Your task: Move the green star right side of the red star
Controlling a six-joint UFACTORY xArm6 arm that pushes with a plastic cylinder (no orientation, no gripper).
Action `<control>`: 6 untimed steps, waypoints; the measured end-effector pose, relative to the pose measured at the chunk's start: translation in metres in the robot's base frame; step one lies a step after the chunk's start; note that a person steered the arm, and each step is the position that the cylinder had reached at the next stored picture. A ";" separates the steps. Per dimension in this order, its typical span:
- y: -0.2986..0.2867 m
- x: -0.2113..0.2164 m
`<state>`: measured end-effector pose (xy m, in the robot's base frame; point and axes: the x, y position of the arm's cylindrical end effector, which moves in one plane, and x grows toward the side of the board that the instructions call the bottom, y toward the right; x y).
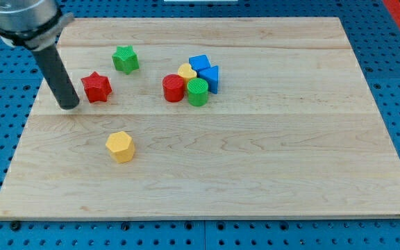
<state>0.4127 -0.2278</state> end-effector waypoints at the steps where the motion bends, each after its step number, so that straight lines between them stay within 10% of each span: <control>1: 0.016 -0.037; 4: 0.058 -0.117; 6: 0.126 -0.096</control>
